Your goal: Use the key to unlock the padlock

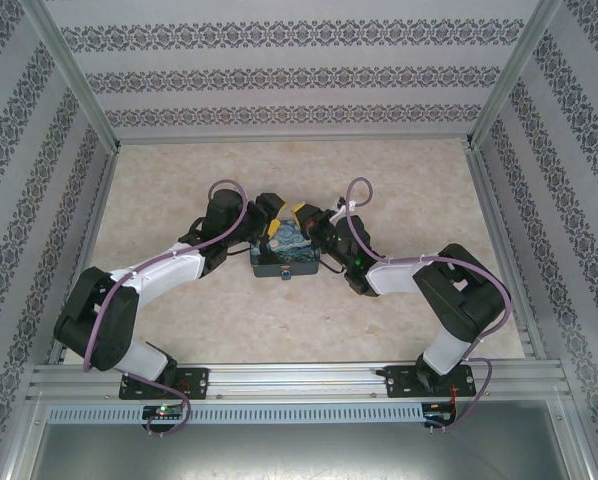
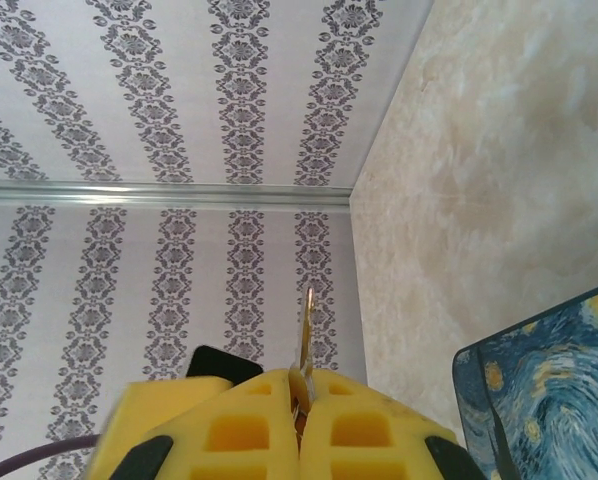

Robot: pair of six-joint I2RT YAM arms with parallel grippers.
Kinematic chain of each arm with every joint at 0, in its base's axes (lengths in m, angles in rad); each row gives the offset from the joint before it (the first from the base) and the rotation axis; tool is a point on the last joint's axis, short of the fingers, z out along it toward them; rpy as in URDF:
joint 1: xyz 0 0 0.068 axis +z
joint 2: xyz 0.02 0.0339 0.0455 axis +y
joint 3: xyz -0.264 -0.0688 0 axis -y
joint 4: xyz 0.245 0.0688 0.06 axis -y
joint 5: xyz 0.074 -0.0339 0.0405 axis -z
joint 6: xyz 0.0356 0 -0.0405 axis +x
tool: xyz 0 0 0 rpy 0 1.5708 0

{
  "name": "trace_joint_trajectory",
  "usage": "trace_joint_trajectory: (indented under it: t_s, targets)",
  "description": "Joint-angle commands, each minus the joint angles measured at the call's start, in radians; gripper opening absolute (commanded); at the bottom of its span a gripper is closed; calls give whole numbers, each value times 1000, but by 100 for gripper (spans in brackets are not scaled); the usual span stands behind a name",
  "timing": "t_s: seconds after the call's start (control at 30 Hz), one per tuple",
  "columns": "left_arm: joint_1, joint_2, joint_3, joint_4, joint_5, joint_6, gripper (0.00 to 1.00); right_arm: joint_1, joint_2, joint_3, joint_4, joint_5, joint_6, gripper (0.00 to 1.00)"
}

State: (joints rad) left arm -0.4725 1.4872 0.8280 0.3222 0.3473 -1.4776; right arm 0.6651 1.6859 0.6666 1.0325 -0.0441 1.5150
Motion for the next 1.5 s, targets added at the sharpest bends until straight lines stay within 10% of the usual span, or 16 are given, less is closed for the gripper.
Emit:
trace_joint_trajectory:
  t_s: [0.0,1.47]
  targets:
    - [-13,7,-11,-12,-3,-59,54,15,6,8,16,25,-44,0]
    - [-22,76,20,58,-45,-41,0,43,55,19,46,19,-13,0]
